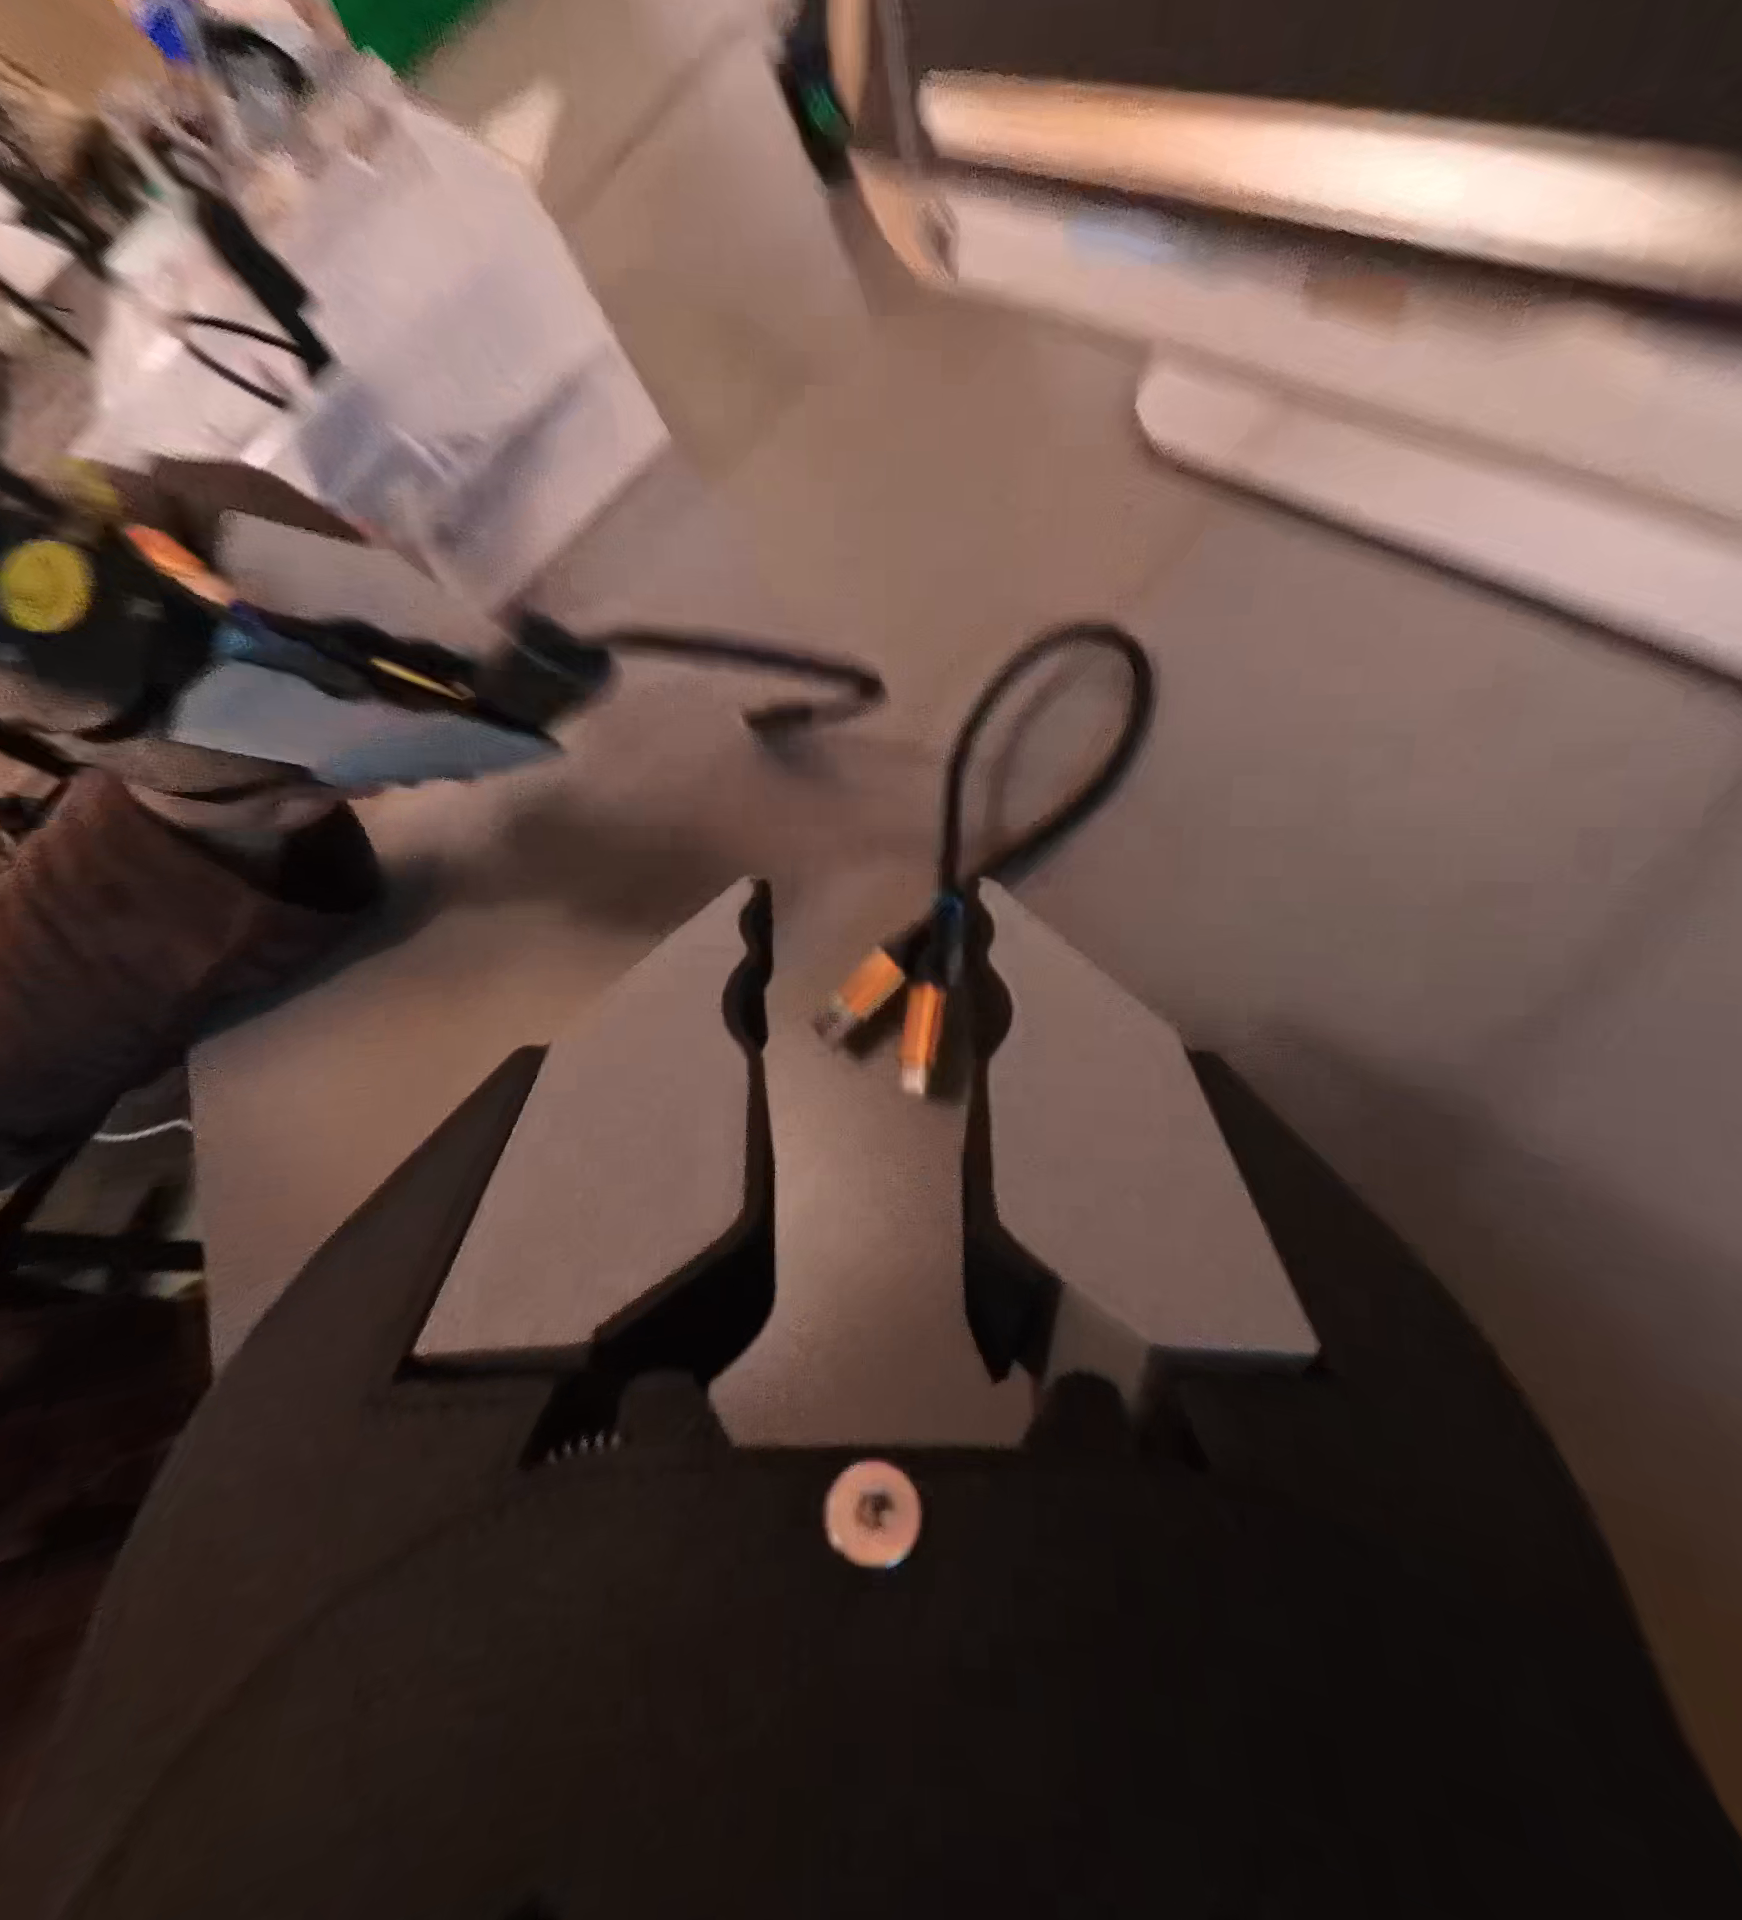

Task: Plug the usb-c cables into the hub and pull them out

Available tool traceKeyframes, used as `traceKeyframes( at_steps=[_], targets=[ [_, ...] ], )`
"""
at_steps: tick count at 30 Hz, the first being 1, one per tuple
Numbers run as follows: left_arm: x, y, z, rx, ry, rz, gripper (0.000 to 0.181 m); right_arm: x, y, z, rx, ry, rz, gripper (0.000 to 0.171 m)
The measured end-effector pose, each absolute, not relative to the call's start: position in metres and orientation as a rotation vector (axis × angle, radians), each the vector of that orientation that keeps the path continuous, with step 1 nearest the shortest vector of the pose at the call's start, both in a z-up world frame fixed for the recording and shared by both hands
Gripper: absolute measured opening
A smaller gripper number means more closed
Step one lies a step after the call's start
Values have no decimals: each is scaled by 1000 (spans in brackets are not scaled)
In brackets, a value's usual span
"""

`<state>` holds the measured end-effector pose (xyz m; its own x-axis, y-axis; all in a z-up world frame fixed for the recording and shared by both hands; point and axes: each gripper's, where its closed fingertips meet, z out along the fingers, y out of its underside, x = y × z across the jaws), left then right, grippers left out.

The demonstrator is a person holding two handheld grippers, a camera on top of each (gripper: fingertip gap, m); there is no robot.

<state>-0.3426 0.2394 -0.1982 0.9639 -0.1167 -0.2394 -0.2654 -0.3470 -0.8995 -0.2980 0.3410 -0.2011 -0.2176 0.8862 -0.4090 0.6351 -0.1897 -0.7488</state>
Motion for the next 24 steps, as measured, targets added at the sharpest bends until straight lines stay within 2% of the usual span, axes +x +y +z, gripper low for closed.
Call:
traceKeyframes(
  at_steps=[4, 7, 10, 12, 16, 18, 19, 20, 21, 24],
  targets=[
    [-314, 236, -208, -1962, 372, -68, 6, -291, 298, -144, -1304, -1870, 1603, 44],
    [-297, 234, -211, -1964, 419, -194, 6, -281, 261, -145, -1135, -2044, 1612, 55],
    [-286, 231, -209, -1949, 474, -234, 7, -282, 243, -172, -1081, -2204, 1422, 48],
    [-286, 228, -209, -1957, 489, -234, 7, -288, 246, -187, -1060, -2223, 1261, 16],
    [-285, 225, -206, -1946, 484, -282, 7, -284, 241, -189, -1034, -2257, 1288, 16],
    [-276, 223, -199, -1905, 513, -325, 8, -282, 236, -193, -1024, -2289, 1300, 32],
    [-271, 221, -196, -1885, 532, -360, 8, -280, 232, -197, -1005, -2325, 1298, 32],
    [-268, 220, -195, -1879, 537, -373, 7, -276, 225, -200, -967, -2367, 1299, 13],
    [-270, 221, -197, -1892, 531, -360, 8, -273, 221, -202, -929, -2396, 1283, 8],
    [-275, 223, -196, -1900, 494, -357, 9, -276, 223, -200, -886, -2373, 1239, 7]
  ],
)
